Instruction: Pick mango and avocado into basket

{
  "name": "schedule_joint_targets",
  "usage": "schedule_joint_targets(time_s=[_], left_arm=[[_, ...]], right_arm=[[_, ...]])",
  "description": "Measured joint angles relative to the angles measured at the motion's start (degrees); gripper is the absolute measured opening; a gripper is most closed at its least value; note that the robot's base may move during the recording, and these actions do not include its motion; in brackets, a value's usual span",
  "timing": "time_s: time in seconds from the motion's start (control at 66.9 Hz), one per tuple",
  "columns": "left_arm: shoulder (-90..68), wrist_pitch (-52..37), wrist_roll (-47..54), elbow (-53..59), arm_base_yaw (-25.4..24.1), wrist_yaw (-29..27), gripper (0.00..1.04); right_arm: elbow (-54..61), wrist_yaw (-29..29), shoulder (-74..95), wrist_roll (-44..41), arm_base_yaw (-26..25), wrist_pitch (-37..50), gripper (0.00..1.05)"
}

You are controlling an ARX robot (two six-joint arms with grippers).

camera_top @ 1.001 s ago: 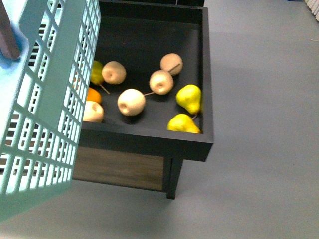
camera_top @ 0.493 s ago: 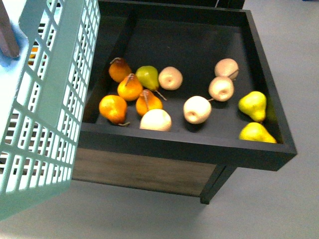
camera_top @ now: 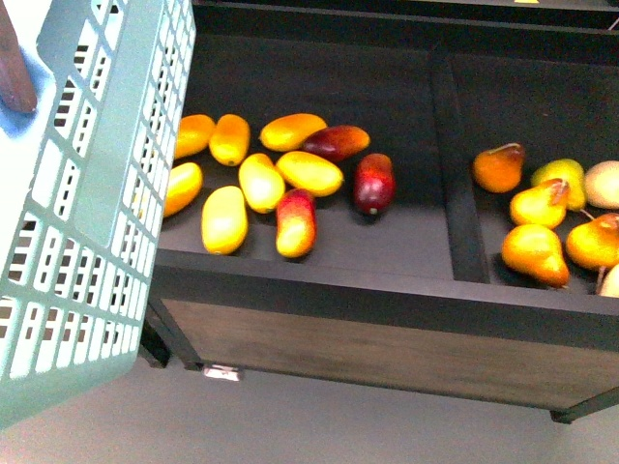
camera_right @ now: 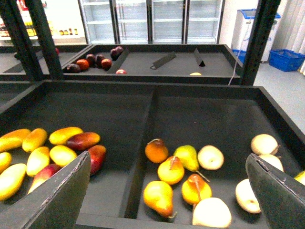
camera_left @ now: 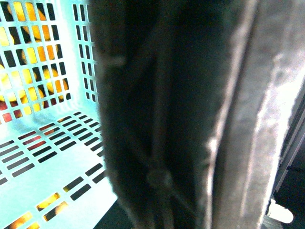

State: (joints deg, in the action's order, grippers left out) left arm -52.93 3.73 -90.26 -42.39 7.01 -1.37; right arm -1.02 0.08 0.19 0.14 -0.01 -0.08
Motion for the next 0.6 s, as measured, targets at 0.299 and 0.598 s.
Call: schedule_joint_targets(time_s=[0.299, 0.598], left_arm=[[0.0, 0.0, 0.0, 0.0, 0.0, -0.1, 0.15], [0.0, 0.0, 0.0, 0.0, 0.0, -0.1, 0.15]], right_arm=[[0.0, -0.1, 0.0, 0.0, 0.0, 0.0, 0.96], [0.0, -0.1, 0.0, 0.0, 0.0, 0.0, 0.96]])
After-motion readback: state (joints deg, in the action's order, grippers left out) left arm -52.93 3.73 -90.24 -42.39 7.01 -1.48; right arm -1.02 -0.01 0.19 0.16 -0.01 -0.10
